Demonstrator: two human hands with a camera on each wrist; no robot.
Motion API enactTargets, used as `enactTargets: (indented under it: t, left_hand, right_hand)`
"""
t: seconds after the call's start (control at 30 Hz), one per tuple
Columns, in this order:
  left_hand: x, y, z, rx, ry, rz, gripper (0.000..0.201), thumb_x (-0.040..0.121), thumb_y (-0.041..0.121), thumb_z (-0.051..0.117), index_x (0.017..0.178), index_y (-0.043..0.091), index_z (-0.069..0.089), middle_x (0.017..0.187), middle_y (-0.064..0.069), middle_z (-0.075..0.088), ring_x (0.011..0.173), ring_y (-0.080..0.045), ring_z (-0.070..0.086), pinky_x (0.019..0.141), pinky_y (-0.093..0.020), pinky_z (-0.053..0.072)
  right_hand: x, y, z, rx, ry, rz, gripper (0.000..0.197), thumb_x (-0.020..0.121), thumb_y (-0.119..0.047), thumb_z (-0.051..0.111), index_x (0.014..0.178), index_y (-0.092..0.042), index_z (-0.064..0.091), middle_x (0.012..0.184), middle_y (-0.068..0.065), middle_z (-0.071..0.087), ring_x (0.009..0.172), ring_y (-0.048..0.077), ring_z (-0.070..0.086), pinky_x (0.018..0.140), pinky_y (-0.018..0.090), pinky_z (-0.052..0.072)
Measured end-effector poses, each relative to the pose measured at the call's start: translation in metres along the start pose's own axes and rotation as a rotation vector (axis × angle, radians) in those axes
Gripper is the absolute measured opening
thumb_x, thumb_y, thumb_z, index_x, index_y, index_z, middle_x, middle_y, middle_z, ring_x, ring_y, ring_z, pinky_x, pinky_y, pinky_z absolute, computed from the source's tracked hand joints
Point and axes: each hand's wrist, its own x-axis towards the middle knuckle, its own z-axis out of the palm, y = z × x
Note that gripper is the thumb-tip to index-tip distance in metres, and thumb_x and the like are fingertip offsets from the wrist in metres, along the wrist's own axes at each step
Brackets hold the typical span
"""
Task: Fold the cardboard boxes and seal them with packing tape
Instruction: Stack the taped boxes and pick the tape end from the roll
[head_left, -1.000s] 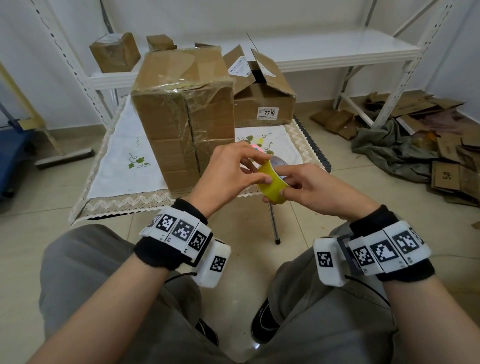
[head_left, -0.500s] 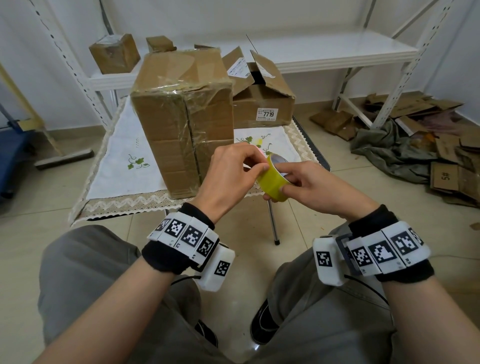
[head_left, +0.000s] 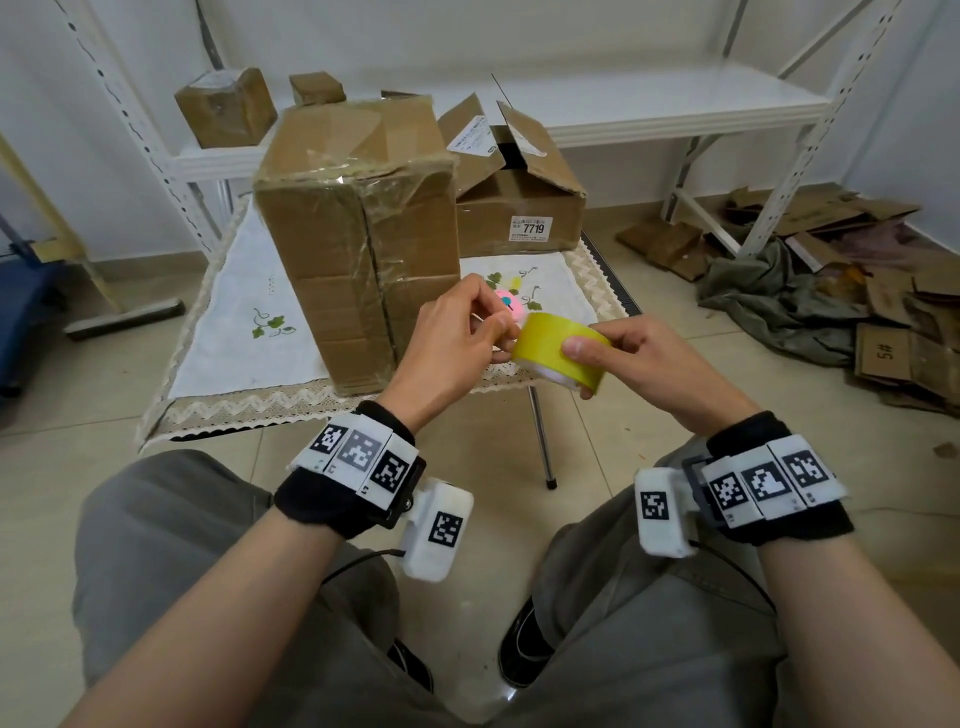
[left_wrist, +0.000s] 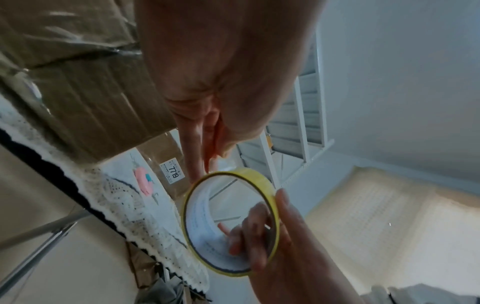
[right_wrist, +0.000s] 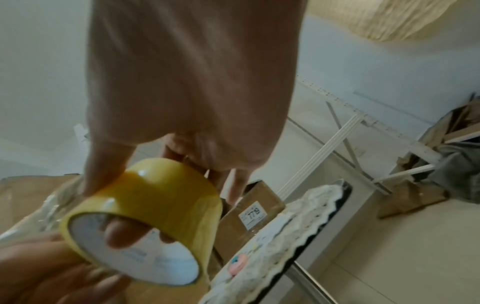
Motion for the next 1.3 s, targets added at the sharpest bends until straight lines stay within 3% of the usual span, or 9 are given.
enactTargets:
  t: [0.13, 0.37, 0.47, 0.57, 0.67, 0.8, 0.93, 1.1, 1.3]
  left_hand:
    - [0.002, 0.006, -0.001, 0.058, 0.009, 0.029, 0.008, 0.098, 0.002, 0.053, 0.091, 0.001, 0.058, 0.079, -0.006, 0.071, 0.070, -0.019, 0.068, 0.070, -0.034, 0.060]
    - [0.002, 0.032, -0.006, 0.173, -0.028, 0.095, 0.012, 0.095, 0.025, 0.064, 0.092, 0.016, 0.056, 0.085, 0.004, 0.069, 0.075, -0.009, 0.065, 0.072, -0.032, 0.058]
    - [0.010, 0.040, -0.014, 0.179, 0.024, 0.113, 0.028, 0.081, 0.025, 0.083, 0.091, 0.012, 0.060, 0.083, 0.001, 0.067, 0.069, -0.005, 0.062, 0.058, -0.015, 0.049]
    - [0.014, 0.053, -0.016, 0.249, 0.067, 0.165, 0.023, 0.078, 0.013, 0.084, 0.084, 0.012, 0.062, 0.078, 0.000, 0.067, 0.069, -0.012, 0.067, 0.057, -0.025, 0.056]
    - [0.021, 0.074, -0.020, 0.303, 0.100, 0.214, 0.022, 0.078, 0.013, 0.083, 0.083, 0.016, 0.062, 0.076, 0.005, 0.066, 0.069, -0.010, 0.068, 0.068, -0.035, 0.060]
    - [0.032, 0.109, -0.041, 0.248, 0.102, 0.250, 0.021, 0.078, 0.011, 0.084, 0.084, 0.011, 0.064, 0.075, 0.000, 0.068, 0.059, -0.010, 0.068, 0.056, -0.025, 0.055]
    - [0.037, 0.127, -0.079, 0.188, 0.134, 0.238, 0.020, 0.080, 0.012, 0.083, 0.086, 0.008, 0.064, 0.066, 0.004, 0.068, 0.054, -0.008, 0.069, 0.053, -0.020, 0.053]
    - [0.025, 0.116, -0.127, 0.027, 0.180, 0.230, 0.021, 0.082, 0.008, 0.080, 0.092, 0.001, 0.062, 0.070, -0.007, 0.066, 0.063, -0.020, 0.068, 0.067, -0.034, 0.061]
    - [-0.007, 0.083, -0.177, -0.060, 0.362, 0.262, 0.020, 0.083, 0.008, 0.079, 0.092, 0.002, 0.062, 0.075, -0.005, 0.066, 0.070, -0.016, 0.068, 0.067, -0.029, 0.058]
  right_hand:
    - [0.006, -0.001, -0.003, -0.057, 0.073, -0.009, 0.038, 0.094, -0.035, 0.065, 0.082, 0.000, 0.073, 0.064, 0.008, 0.064, 0.055, 0.003, 0.055, 0.057, 0.009, 0.037]
    - [0.015, 0.003, -0.008, -0.123, 0.217, 0.051, 0.032, 0.088, -0.041, 0.073, 0.084, -0.010, 0.078, 0.058, 0.000, 0.063, 0.044, 0.002, 0.050, 0.045, 0.012, 0.036]
    - [0.017, 0.001, -0.010, -0.052, 0.220, 0.034, 0.043, 0.087, -0.042, 0.071, 0.082, 0.001, 0.074, 0.059, 0.002, 0.058, 0.049, 0.005, 0.046, 0.046, 0.012, 0.035]
    - [0.020, -0.004, -0.012, 0.024, 0.253, -0.012, 0.055, 0.080, -0.050, 0.070, 0.087, 0.004, 0.073, 0.066, 0.010, 0.055, 0.058, 0.011, 0.048, 0.050, 0.016, 0.038]
    - [0.024, -0.015, -0.017, 0.092, 0.304, -0.064, 0.043, 0.089, -0.045, 0.067, 0.073, -0.005, 0.069, 0.066, 0.011, 0.056, 0.052, 0.006, 0.048, 0.051, 0.014, 0.037]
    - [0.025, -0.033, -0.026, 0.167, 0.311, -0.163, 0.053, 0.087, -0.051, 0.059, 0.068, -0.002, 0.061, 0.069, 0.019, 0.058, 0.058, 0.012, 0.051, 0.064, 0.021, 0.043]
    - [0.033, -0.066, -0.032, 0.156, 0.273, -0.238, 0.037, 0.090, -0.036, 0.059, 0.073, -0.003, 0.062, 0.074, 0.008, 0.059, 0.072, 0.017, 0.052, 0.074, 0.029, 0.041]
    - [0.044, -0.119, -0.031, 0.043, 0.257, -0.346, 0.044, 0.087, -0.036, 0.071, 0.079, 0.004, 0.054, 0.075, 0.012, 0.042, 0.072, 0.020, 0.041, 0.067, 0.032, 0.029]
    - [0.054, -0.149, -0.012, -0.247, 0.517, -0.411, 0.045, 0.079, -0.037, 0.083, 0.061, -0.020, 0.045, 0.060, -0.006, 0.039, 0.052, 0.001, 0.040, 0.050, 0.015, 0.032]
